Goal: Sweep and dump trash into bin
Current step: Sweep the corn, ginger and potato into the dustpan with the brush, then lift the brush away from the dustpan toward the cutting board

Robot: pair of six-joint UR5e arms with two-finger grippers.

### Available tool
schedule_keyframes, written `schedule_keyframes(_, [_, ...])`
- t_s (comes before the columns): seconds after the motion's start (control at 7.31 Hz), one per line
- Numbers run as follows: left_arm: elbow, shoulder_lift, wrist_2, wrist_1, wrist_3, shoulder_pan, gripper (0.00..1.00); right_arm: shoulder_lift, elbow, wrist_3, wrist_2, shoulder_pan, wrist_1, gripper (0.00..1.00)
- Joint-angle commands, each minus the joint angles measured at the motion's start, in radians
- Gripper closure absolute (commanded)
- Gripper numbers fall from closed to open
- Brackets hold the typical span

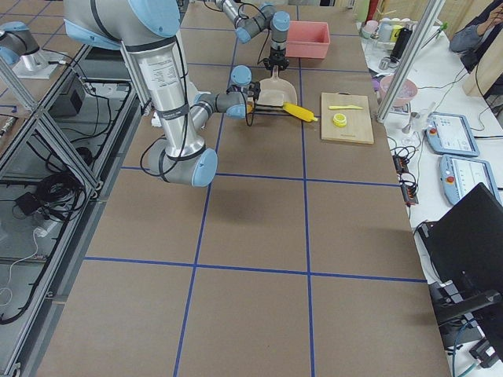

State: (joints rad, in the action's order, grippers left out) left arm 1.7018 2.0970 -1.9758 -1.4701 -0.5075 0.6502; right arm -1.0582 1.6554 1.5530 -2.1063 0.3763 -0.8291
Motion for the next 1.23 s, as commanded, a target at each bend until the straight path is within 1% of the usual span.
schedule_keyframes(0.0, [0.001, 0.0, 0.0, -0.001, 0.0, 0.0, 1.0, -0.023, 0.027, -0.034, -0.123, 0.119, -0.042, 1.0])
schedule_keyframes(0.14, [0.001, -0.002, 0.0, 0.001, 0.0, 0.002, 1.0, -0.051, 0.026, -0.124, -0.189, 0.181, -0.042, 1.0])
schedule_keyframes(0.27, [0.004, -0.005, 0.0, 0.001, 0.0, 0.003, 1.0, -0.061, 0.009, -0.249, -0.222, 0.231, -0.045, 1.0])
schedule_keyframes(0.41, [0.007, -0.008, 0.0, 0.001, 0.0, 0.005, 1.0, -0.068, -0.024, -0.384, -0.224, 0.268, -0.044, 1.0])
schedule_keyframes(0.55, [0.01, -0.011, 0.0, -0.001, 0.0, 0.005, 1.0, -0.066, -0.069, -0.571, -0.245, 0.294, -0.039, 1.0])
schedule_keyframes(0.68, [0.01, -0.011, 0.0, -0.001, 0.0, 0.003, 1.0, -0.063, -0.122, -0.728, -0.277, 0.315, -0.039, 1.0])
schedule_keyframes(0.82, [0.009, -0.012, 0.0, -0.001, 0.0, 0.005, 1.0, -0.045, -0.188, -0.839, -0.299, 0.347, -0.041, 1.0])
schedule_keyframes(1.1, [0.002, -0.012, -0.002, -0.004, 0.0, 0.005, 1.0, 0.035, -0.366, -1.018, -0.423, 0.448, -0.045, 1.0])
